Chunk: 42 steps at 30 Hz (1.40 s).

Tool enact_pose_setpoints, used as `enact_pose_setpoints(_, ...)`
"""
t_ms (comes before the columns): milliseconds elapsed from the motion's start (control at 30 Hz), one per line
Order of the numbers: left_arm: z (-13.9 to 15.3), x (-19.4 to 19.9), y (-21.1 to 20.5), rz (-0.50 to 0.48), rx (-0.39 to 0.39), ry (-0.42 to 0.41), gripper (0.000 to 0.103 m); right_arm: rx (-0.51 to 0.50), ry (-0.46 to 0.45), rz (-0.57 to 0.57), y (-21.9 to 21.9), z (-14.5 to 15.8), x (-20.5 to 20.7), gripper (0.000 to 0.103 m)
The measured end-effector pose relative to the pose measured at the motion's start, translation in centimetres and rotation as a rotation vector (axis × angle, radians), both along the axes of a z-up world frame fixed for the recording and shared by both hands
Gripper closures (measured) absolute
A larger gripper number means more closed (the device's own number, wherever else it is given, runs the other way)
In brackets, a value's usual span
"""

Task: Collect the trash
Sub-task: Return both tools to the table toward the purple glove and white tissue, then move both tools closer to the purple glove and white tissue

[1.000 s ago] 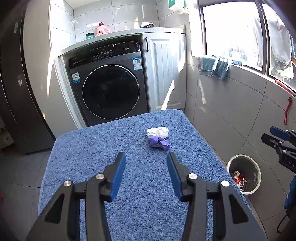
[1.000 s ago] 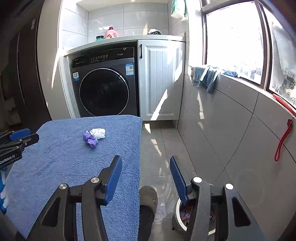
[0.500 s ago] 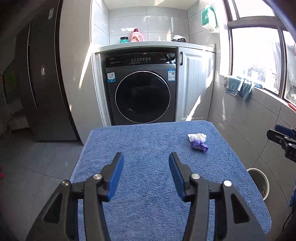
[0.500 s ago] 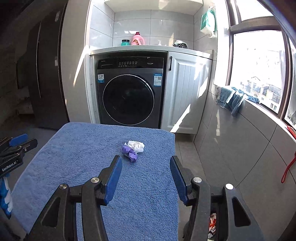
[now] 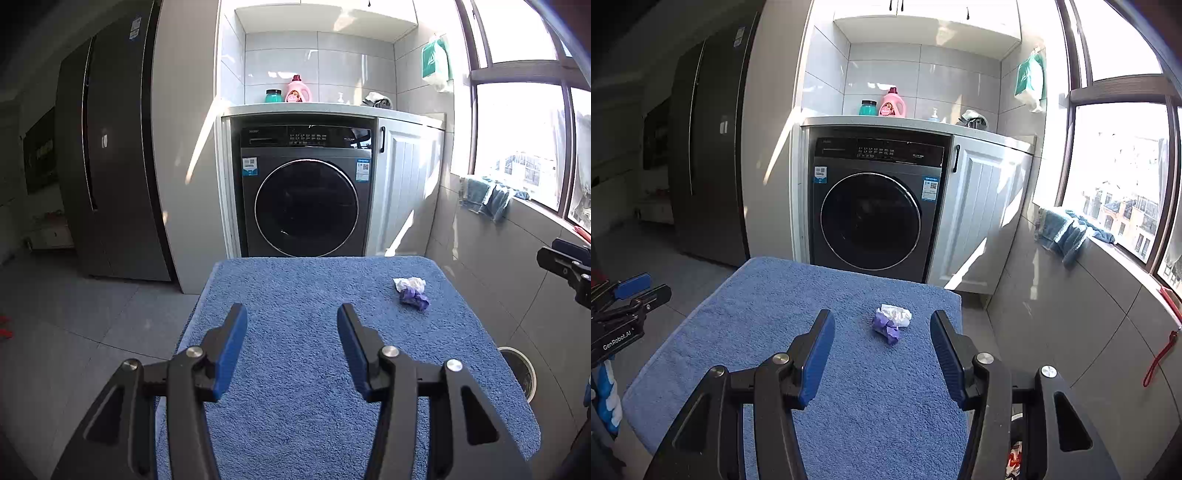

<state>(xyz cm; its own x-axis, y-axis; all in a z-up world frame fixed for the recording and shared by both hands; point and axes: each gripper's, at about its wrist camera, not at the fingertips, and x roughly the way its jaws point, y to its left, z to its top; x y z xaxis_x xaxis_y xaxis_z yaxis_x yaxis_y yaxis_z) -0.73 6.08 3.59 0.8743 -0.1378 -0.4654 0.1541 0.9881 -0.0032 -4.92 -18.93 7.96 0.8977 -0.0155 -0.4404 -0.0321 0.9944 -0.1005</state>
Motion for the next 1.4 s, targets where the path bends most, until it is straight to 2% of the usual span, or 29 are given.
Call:
enact_pose_setpoints(333,1.8,-3.6,1.0,0.031,-0.005,-0.060,0.054,-0.008,-0.068,0.028,0.6,1.8,-3.0,0.052)
enact_pose_setpoints(533,2.1,-4.0,0.5,0.033,0.014,-0.062,0.054,0.002,-0.070,0.047,0.3,1.5,-3.3,0.052)
enact_pose_setpoints(833,1.3,-1.5,-1.6,0.030,0.047,-0.011,0.054,0.032,-0.025,0.031,-2.2,-0.4,-1.3,0.052)
enact_pose_setpoints(1400,-1.8,6.9,-10.2,-0.070,0.132,0.125,0.054,0.104,0.098,-0.026,-9.4,-5.9,5.6,0.052)
